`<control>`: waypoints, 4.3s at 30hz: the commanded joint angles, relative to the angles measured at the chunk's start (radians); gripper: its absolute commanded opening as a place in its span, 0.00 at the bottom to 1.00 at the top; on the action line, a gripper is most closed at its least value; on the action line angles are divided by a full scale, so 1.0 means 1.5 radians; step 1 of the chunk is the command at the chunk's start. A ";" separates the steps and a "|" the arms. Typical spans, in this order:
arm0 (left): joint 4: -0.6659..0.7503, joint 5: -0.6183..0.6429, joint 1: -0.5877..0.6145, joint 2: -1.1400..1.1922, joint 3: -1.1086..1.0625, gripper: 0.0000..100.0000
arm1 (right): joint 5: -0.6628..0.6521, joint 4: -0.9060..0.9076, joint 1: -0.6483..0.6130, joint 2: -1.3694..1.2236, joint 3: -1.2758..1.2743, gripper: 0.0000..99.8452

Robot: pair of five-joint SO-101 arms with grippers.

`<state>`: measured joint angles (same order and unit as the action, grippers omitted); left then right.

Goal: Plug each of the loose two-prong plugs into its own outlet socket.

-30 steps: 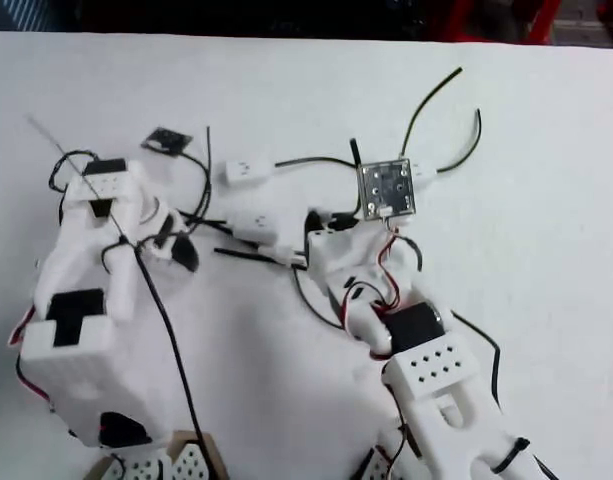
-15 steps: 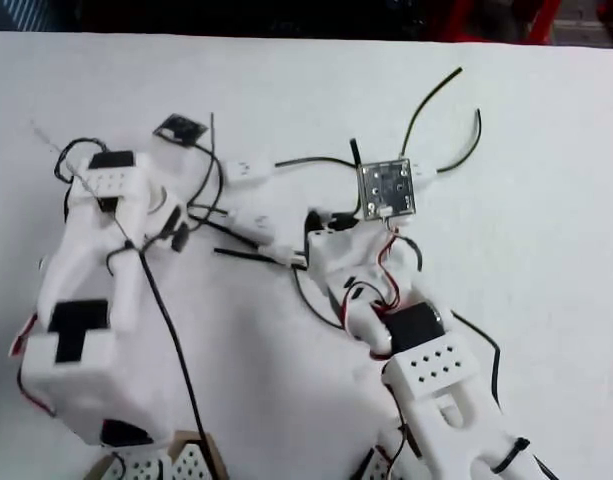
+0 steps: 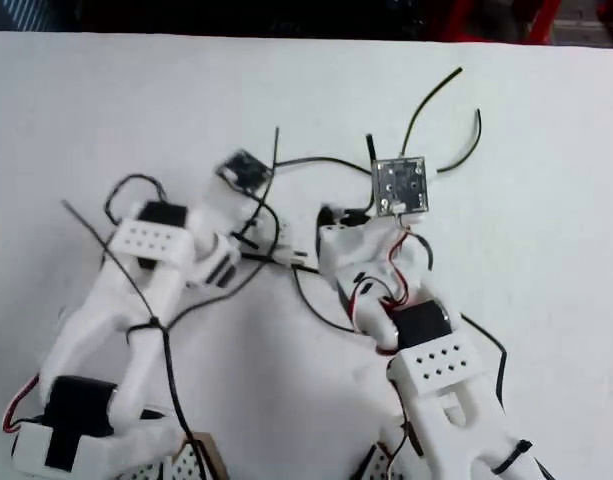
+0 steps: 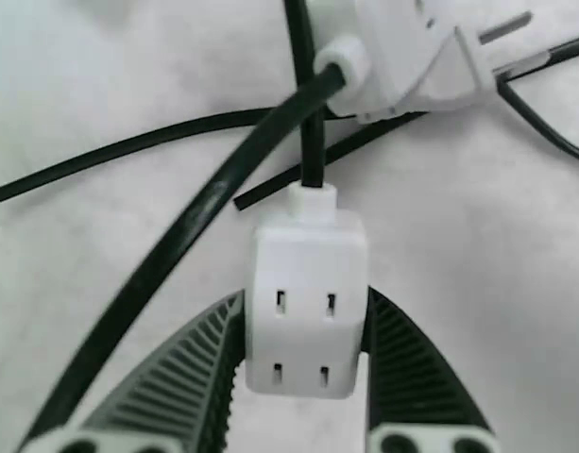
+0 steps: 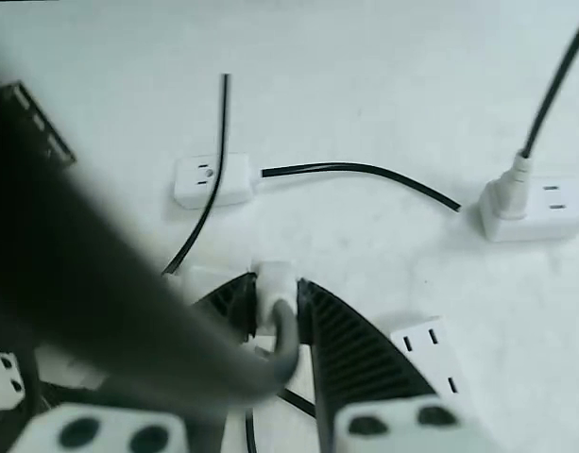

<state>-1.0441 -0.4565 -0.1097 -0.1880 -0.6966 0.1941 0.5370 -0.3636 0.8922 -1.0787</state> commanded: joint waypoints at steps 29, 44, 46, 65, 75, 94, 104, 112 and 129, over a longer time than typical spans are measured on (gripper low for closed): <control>-0.074 0.048 0.243 -0.450 -0.197 0.34 | -0.111 0.022 -0.102 0.018 0.010 0.02; 0.120 0.054 0.422 -0.458 -0.368 0.34 | -0.233 0.051 -0.267 -0.118 0.086 0.02; 0.120 0.054 0.422 -0.458 -0.371 0.34 | -0.259 0.051 -0.278 -0.188 0.130 0.02; 0.121 0.054 0.425 -0.458 -0.378 0.34 | -0.390 0.110 -0.329 -0.493 0.326 0.02; 0.121 0.054 0.425 -0.458 -0.379 0.34 | -0.385 0.111 -0.331 -0.502 0.330 0.02; 0.121 0.054 0.425 -0.458 -0.379 0.34 | -0.383 0.161 -0.351 -0.503 0.328 0.02; 0.121 0.054 0.425 -0.458 -0.379 0.34 | -0.391 0.141 -0.305 -0.590 0.322 0.02; 0.121 0.054 0.425 -0.458 -0.379 0.34 | -0.450 0.144 -0.293 -0.566 0.303 0.02; 0.121 0.054 0.424 -0.458 -0.381 0.34 | -0.442 0.064 -0.272 -0.587 0.254 0.02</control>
<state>-0.8815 -0.3890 0.5240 -0.8539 -1.2750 -0.4733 0.6383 -0.7917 0.0315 -0.7089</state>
